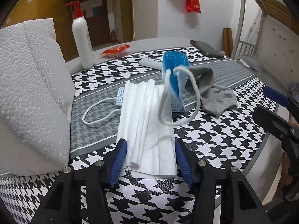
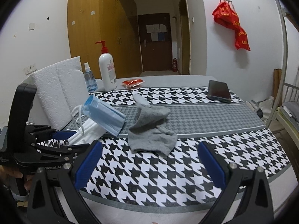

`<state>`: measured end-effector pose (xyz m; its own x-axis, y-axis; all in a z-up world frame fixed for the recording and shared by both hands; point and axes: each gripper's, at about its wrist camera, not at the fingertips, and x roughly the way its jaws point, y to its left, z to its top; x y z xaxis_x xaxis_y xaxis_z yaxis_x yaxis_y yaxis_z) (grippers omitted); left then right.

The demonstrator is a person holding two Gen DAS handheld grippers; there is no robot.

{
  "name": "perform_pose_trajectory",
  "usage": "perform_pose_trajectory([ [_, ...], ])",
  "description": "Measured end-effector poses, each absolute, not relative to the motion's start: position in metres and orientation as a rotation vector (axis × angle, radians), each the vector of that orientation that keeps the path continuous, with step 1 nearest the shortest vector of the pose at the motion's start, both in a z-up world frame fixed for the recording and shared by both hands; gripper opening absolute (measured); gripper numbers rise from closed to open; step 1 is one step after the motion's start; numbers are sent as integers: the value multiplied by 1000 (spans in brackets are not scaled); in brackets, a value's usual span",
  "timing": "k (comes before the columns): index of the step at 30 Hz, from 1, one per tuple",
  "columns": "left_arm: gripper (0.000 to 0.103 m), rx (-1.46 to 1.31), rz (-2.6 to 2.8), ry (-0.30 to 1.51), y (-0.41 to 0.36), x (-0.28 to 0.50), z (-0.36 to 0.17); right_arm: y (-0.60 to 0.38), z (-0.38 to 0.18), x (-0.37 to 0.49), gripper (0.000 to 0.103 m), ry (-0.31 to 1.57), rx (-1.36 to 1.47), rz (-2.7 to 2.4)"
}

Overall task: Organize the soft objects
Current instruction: 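Reach the left gripper to the white face masks and close on them, then grasp the grey sock with the right gripper while the left gripper holds the white masks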

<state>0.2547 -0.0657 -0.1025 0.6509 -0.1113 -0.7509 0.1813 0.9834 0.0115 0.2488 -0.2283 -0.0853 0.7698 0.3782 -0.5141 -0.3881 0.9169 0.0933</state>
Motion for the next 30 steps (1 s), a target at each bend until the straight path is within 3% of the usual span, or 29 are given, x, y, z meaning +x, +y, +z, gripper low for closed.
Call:
perform_pose_trajectory([
  [2,49,86,-170,847,-66,254,-102,-229,-86,251,103,560,-20,420],
  [3,39,88,-164,847,-66,254,-101,-229,-86,253,103,562,-22,423],
  [11,15,86,-155,846,-66,259,-101,-227,-88,264,103,586,-42,433],
  [12,9,82,-154,846,-65,259,-101,-226,-88,266,103,590,-45,432],
  [30,8,36,-140,776,-47,239,-88,-206,-95,302,103,722,-116,446],
])
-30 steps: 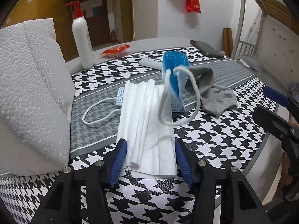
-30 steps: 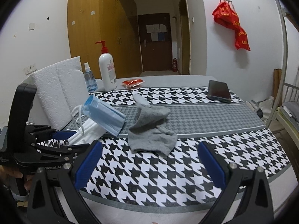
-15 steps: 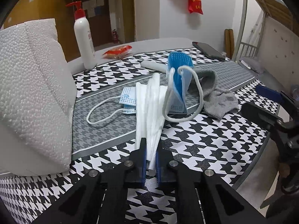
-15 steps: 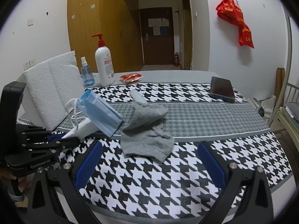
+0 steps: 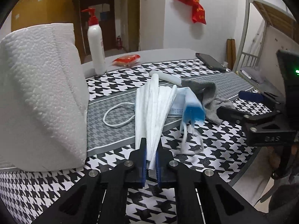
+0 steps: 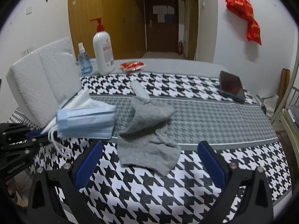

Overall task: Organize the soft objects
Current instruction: 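Grasp the grey sock with the right gripper while the left gripper holds the white masks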

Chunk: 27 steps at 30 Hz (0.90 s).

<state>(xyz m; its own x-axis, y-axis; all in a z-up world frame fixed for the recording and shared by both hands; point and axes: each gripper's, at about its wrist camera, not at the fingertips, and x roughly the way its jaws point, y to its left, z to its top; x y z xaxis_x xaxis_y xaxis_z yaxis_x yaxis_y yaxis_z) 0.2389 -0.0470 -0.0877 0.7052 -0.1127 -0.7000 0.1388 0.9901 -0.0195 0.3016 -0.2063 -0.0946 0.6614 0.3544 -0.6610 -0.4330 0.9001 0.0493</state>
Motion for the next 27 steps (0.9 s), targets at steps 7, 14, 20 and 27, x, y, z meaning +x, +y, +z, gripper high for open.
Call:
perform_pose_trajectory([
  [7,8,21,-147,748,-41,232,-82,-201,-101,316,85,787,-135,437],
  [14,8,10,-166,736,-38,228,-81,-188,-107,318,68,825,-191,452],
  [20,8,1,-180,727,-36,221,-80,-186,-110,320,61,846,-212,445],
  [27,8,-14,-172,711,-30,213,-76,-178,-108,321,23,854,-204,486],
])
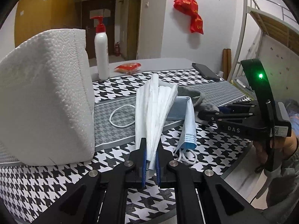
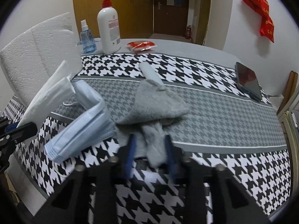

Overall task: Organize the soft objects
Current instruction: 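Grasp the grey sock with the right gripper while the left gripper holds the white masks, then lift the white masks and grey sock off the table with both grippers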

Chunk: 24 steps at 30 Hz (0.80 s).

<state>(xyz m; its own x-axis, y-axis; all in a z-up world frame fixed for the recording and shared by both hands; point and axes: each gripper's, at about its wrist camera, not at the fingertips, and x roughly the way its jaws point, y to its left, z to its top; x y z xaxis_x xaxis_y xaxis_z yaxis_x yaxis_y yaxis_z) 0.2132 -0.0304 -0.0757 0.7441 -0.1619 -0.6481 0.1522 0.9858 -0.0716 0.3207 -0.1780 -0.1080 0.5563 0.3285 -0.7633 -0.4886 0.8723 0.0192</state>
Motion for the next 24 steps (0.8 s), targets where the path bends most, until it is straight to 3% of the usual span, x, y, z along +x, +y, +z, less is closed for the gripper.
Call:
perform_pose_trajectory([
  [3,8,-18,-167,703,-28,209,-73,-174,-108,316,18,847,-209,491],
  [24,8,-3,-194,627,-24,166,-52,-202,-49,253,17,683,-122,462],
])
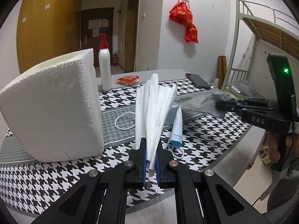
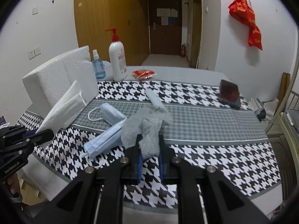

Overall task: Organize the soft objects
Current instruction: 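Lift the white masks and grey sock off the table with both grippers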

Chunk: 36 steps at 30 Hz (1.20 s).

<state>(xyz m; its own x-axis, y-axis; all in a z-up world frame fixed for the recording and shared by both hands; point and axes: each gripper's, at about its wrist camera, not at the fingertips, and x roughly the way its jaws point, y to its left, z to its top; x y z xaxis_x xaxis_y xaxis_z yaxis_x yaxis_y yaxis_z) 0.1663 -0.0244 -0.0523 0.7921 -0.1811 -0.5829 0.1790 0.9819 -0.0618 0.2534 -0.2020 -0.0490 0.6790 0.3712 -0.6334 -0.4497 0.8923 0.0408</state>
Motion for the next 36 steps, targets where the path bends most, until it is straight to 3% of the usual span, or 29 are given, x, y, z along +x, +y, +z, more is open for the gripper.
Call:
perform_pose_trajectory([
  [36,8,49,-228,440,-31,118,5,-226,24,163,17,398,-61,408],
])
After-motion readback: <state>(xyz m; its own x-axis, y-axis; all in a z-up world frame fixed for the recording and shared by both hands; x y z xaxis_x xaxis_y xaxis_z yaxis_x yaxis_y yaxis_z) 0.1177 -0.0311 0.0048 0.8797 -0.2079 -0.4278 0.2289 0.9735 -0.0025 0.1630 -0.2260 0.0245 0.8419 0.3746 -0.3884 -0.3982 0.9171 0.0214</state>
